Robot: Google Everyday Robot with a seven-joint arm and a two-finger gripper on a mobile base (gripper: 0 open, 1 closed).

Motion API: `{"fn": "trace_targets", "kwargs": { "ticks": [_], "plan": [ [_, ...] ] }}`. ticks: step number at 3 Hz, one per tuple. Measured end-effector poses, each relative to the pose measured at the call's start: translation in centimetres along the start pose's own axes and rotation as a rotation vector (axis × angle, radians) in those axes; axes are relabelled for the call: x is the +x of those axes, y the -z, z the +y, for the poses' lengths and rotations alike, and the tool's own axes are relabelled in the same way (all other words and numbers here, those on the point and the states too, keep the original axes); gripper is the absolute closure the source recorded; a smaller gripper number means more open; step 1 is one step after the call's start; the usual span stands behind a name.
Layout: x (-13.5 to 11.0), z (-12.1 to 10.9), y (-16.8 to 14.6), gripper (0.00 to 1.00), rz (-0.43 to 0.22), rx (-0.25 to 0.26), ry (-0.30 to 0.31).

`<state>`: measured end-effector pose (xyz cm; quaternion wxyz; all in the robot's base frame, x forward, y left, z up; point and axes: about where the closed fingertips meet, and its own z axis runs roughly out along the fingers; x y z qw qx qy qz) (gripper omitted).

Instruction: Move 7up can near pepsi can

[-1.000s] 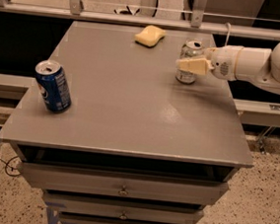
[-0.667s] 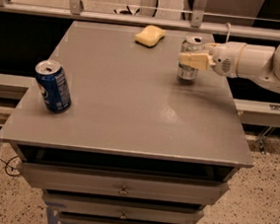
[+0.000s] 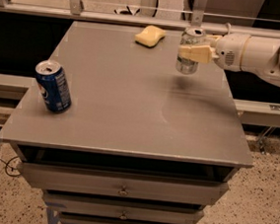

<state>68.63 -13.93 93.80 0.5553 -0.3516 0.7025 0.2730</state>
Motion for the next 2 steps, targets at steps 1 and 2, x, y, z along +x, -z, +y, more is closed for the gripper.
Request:
{"fn": "trace_targets", "kwargs": {
  "ticks": [1,2],
  "plan": [
    [0.0,0.0,0.0,1.0,0.0,0.0,0.0],
    [-0.5,1.8,-2.0,1.0,-0.019,-0.054,0.009]
  ]
}}
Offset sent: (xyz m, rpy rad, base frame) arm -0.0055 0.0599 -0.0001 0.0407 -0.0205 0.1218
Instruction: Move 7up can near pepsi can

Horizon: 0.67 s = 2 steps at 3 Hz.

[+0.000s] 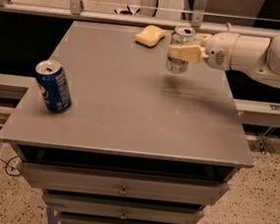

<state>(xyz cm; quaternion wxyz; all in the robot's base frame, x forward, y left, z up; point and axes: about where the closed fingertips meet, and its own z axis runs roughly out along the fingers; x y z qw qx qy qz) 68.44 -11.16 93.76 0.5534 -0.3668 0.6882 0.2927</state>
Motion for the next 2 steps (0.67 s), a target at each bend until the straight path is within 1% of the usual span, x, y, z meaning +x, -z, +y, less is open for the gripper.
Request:
{"fn": "trace_targets", "kwargs": {
  "ticks": [1,2],
  "plan": [
    [-0.7,3.5,-3.8,1.0,-0.036,-0.106,0.019],
    [-1.4,7.2,-8.1,1.0,-0.059,-0.197,0.038]
  ]
}}
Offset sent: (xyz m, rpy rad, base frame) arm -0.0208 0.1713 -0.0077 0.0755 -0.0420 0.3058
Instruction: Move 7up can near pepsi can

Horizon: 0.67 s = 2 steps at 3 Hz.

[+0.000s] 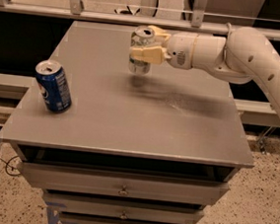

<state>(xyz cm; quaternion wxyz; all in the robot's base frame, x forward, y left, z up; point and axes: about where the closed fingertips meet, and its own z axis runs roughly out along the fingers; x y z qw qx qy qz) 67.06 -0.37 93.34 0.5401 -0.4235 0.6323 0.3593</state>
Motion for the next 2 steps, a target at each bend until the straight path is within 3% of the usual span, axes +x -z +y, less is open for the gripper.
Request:
{"fn": "trace_targets", "kwargs": {
  "ticks": [2],
  "plan": [
    [-0.2,6.5,-6.7,1.0,-0.021,-0.191,-0.002]
  ]
}}
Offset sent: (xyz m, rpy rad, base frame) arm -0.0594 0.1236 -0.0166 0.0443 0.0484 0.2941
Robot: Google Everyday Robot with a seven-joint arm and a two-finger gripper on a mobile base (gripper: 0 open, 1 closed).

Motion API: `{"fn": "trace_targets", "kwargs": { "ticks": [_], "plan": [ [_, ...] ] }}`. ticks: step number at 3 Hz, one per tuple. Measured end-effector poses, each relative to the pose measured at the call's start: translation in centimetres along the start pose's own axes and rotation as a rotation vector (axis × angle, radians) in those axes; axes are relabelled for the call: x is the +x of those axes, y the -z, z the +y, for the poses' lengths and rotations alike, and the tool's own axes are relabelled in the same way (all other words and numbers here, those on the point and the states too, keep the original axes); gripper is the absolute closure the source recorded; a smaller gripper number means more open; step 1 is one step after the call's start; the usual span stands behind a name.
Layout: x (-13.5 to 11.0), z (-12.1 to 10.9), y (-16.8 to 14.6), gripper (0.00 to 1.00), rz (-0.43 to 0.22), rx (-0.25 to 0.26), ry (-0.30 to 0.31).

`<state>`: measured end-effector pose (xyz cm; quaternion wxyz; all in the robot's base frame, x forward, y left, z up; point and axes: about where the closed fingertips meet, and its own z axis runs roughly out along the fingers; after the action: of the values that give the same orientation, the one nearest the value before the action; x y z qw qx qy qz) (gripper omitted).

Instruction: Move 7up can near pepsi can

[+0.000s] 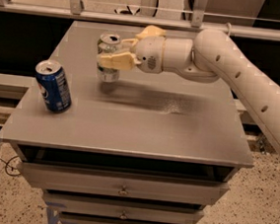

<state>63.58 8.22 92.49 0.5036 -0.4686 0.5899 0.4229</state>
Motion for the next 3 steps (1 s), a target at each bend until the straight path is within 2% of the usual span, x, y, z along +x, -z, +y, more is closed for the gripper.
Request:
{"fn": "trace_targets", "kwargs": {
  "ticks": [1,2,3],
  "plan": [
    [0.5,2.3,-2.4,1.0,-0.003,-0.09,0.0],
    [1.2,3.5,-3.6,0.83,-0.004,-0.157,-0.004],
    [1.5,4.6,-4.7,0.58,-0.01,-0.226,0.009]
  ]
}}
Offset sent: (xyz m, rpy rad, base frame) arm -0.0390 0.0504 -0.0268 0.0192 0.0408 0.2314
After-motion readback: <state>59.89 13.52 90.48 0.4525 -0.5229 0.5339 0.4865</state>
